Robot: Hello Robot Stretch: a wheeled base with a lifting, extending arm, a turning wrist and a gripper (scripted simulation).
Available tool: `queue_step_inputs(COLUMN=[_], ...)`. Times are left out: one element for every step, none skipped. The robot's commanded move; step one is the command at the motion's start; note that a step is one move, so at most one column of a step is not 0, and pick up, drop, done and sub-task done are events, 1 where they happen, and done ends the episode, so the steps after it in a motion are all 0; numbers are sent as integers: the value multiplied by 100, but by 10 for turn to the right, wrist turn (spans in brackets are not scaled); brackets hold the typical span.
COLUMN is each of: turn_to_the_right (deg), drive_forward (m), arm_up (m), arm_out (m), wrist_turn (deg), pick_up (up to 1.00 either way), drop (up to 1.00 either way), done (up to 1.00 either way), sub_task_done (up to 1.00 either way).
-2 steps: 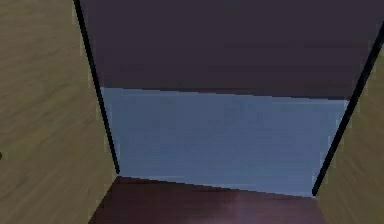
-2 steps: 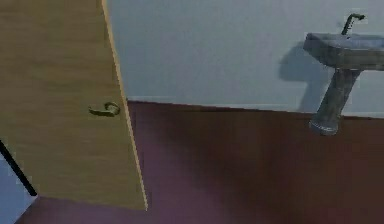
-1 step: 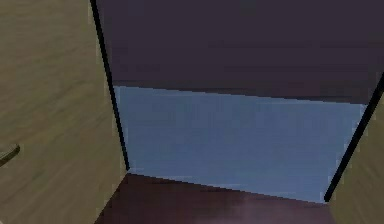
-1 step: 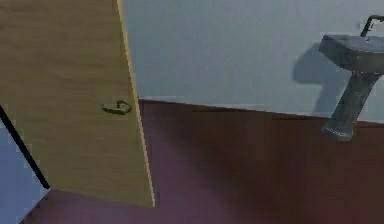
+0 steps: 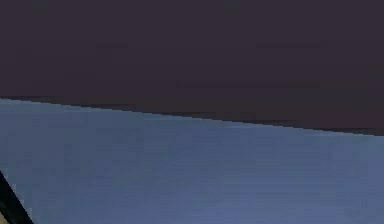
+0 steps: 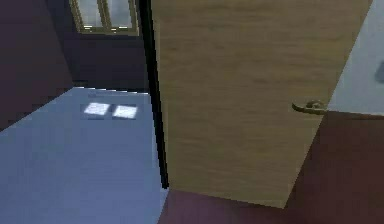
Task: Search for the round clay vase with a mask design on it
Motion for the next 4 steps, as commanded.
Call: queue_step_inputs(turn_to_the_right=[0, -330, 0, -450], drive_forward=[60, 0, 45, 0], arm_up=[0, 0, 0, 0], arm_out=[0, 0, 0, 0], wrist_turn=[0, 0, 0, 0], pick_up=[0, 0, 0, 0], drop=[0, 0, 0, 0], done=[0, 0, 0, 0], sub_task_done=[0, 0, 0, 0])
